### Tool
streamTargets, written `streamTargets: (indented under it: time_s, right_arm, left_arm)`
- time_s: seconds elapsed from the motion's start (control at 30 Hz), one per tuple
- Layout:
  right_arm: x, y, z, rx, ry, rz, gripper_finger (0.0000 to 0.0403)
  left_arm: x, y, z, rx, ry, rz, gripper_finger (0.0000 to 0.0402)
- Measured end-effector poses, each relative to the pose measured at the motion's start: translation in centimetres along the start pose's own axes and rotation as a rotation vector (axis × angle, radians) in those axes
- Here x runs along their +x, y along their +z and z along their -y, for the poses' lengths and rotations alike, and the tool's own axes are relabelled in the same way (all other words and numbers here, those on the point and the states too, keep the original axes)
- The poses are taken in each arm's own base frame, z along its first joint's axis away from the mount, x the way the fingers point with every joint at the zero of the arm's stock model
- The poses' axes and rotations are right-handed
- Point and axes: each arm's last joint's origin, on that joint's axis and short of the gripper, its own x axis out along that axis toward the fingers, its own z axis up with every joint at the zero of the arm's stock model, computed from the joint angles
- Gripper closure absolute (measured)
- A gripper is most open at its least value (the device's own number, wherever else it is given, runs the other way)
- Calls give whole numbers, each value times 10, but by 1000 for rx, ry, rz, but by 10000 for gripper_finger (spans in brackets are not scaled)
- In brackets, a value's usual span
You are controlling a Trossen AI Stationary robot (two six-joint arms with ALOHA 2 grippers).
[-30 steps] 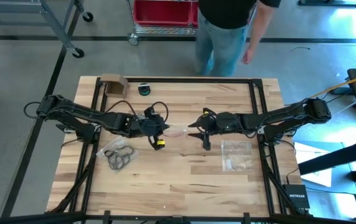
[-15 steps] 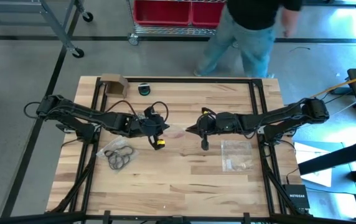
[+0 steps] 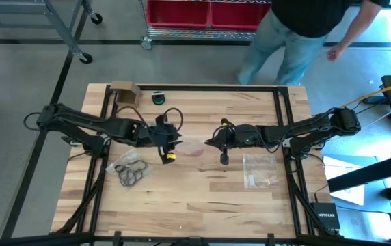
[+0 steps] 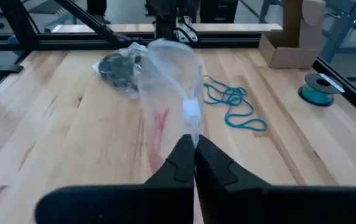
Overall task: Sort rubber bands
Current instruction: Close the transparent zip bag
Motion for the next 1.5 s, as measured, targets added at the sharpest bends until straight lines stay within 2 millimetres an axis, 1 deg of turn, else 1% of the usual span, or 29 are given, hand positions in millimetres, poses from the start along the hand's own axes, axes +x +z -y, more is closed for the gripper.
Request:
streamTargets:
  time_s: [0.1, 0.2, 0.27, 0.37, 0.53, 0.7, 0.83, 1.1, 1.23, 1.4, 1.5]
  right_arm:
    - [0, 1, 0, 1, 2, 11, 403]
    - [0, 3, 0, 3, 4, 30, 403]
    - [0, 3, 0, 3, 2, 31, 403]
    - [2, 1, 0, 2, -8, 25, 403]
    - [11, -4, -1, 4, -5, 29, 403]
    - [14, -5, -1, 4, -5, 38, 403]
    - [14, -2, -1, 7, -4, 63, 403]
    - [14, -2, -1, 7, -3, 59, 403]
    - [14, -2, -1, 7, -3, 60, 403]
    - [14, -2, -1, 6, -3, 59, 403]
    - [14, -2, -1, 6, -4, 59, 403]
  left_arm:
    - [-6, 12, -2, -1, -77, 36, 255]
    - [-1, 24, -5, -21, -164, 131, 217]
    - [9, 28, -8, -33, -183, 157, 197]
    - [25, 30, -12, -34, -194, 165, 177]
    - [50, 28, -12, -13, -251, 161, 167]
    - [70, 21, -9, 26, -246, 107, 167]
    - [83, 14, -6, 66, -243, 67, 182]
    - [82, 15, -10, 61, -235, 73, 236]
    - [77, 18, -11, 56, -233, 97, 253]
    - [77, 18, -11, 65, -235, 95, 268]
    - [77, 17, -11, 77, -234, 87, 284]
